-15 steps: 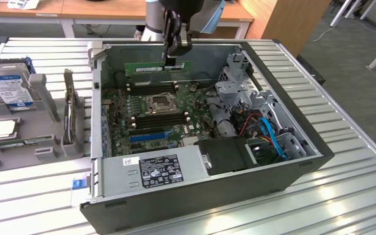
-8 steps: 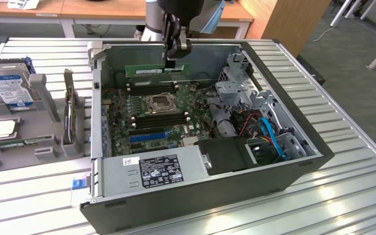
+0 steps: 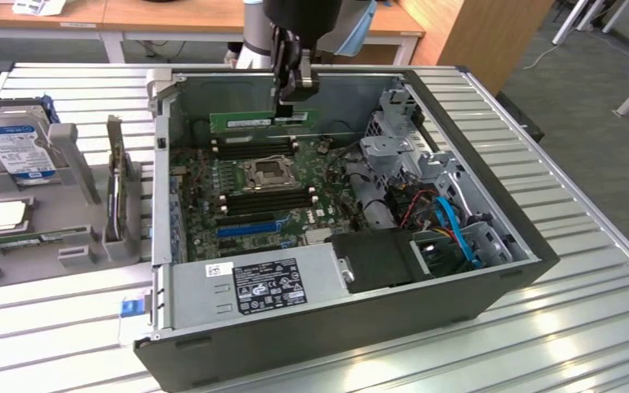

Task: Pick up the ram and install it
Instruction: 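Pick up the ram and move it above insertion slot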

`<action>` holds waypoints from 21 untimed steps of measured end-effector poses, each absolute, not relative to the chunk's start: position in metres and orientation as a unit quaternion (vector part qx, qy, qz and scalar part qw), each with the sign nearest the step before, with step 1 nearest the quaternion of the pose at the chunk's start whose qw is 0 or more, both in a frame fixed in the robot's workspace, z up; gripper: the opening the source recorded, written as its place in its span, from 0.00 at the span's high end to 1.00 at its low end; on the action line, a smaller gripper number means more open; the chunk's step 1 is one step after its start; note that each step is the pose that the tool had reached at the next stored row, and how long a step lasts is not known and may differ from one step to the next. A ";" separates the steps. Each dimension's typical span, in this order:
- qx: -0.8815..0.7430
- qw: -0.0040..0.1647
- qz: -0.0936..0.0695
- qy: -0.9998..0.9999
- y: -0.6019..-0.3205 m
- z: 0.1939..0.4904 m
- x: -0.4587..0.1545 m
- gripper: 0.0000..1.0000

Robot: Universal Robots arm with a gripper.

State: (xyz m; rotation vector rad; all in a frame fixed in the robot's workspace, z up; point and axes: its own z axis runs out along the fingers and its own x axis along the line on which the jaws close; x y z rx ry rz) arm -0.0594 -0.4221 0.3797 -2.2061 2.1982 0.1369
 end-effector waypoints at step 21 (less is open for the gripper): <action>-0.708 0.012 0.044 0.705 -0.422 0.375 -0.053 0.89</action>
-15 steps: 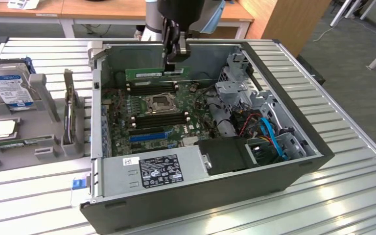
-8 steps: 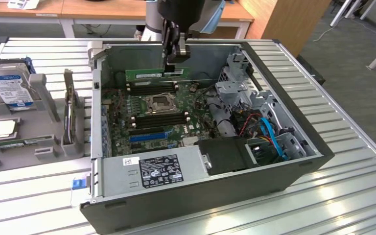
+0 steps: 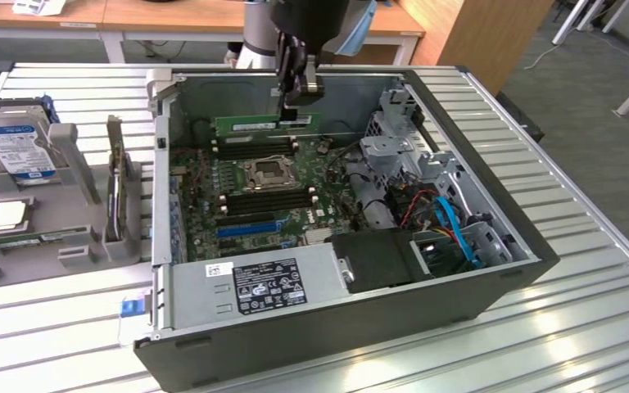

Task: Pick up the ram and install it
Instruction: 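Pick up the ram and move it above insertion slot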

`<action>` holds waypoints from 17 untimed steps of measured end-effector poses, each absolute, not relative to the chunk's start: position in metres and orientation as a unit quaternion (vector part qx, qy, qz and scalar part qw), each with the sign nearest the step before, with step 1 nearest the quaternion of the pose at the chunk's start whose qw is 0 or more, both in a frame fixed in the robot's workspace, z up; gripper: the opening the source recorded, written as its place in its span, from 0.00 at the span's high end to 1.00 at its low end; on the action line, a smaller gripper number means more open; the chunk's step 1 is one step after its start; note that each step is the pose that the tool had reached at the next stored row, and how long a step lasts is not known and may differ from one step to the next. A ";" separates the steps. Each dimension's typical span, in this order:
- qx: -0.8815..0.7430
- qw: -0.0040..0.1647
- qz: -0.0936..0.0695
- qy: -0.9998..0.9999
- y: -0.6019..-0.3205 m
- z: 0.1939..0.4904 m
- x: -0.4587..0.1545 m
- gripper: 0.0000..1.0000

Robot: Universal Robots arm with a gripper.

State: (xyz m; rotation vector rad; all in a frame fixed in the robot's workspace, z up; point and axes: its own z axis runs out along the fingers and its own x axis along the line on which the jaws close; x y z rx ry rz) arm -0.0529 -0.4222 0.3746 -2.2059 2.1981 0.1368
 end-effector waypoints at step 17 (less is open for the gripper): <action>-0.708 0.012 0.044 0.705 -0.422 0.372 -0.045 0.89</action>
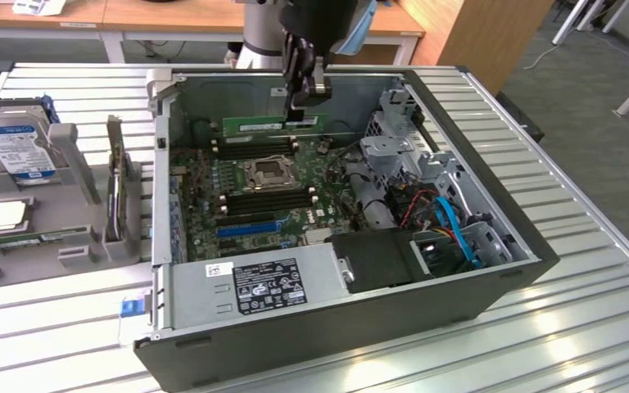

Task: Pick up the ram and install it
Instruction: 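Pick up the ram and move it above insertion slot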

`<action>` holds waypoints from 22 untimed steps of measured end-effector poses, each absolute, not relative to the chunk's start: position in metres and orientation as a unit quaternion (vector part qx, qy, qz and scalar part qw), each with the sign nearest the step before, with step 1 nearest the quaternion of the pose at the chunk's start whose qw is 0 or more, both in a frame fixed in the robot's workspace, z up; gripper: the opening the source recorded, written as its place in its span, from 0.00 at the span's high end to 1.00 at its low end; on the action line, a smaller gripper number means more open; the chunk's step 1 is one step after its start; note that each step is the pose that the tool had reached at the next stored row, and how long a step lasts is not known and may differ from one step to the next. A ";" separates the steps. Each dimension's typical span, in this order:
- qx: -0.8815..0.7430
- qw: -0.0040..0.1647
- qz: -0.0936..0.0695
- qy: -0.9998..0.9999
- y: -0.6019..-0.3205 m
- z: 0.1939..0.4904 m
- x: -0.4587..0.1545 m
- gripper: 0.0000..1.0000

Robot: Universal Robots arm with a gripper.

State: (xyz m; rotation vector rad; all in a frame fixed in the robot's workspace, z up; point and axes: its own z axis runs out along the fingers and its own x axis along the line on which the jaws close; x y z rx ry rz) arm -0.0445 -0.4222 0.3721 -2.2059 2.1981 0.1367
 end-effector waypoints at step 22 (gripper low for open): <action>-0.708 0.012 0.044 0.705 -0.422 0.361 -0.039 0.89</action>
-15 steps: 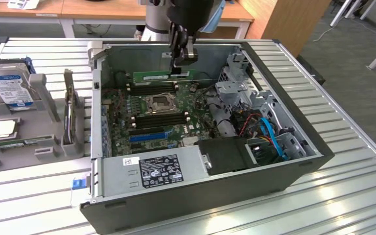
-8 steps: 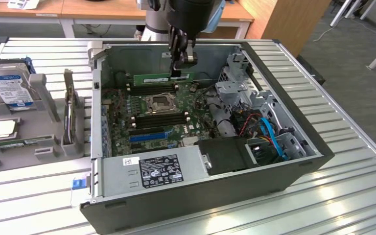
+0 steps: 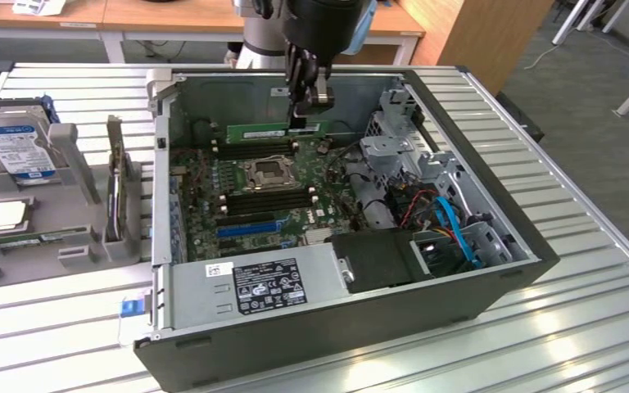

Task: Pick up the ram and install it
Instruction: 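Pick up the ram and move it above insertion slot, then insert the ram into the slot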

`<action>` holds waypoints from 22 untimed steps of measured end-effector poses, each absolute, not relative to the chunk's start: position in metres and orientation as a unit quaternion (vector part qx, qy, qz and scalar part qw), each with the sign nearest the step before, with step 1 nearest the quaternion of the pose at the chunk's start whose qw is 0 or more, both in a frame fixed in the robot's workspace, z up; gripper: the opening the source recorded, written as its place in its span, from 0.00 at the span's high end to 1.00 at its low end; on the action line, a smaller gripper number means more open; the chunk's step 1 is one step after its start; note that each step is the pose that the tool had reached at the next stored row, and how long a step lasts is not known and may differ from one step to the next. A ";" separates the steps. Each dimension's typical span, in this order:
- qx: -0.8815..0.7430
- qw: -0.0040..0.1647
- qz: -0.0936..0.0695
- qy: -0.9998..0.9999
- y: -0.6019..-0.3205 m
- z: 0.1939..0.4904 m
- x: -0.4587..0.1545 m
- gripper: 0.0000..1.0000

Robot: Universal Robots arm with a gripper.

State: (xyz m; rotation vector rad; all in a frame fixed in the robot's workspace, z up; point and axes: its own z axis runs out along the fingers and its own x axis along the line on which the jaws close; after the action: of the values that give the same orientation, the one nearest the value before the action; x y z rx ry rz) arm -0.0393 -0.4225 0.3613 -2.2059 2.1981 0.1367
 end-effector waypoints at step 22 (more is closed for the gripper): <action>-0.708 0.012 0.044 0.705 -0.423 0.351 -0.039 0.89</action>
State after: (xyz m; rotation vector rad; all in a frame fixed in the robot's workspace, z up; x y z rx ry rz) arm -0.0393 -0.4225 0.3507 -2.2059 2.1981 0.1367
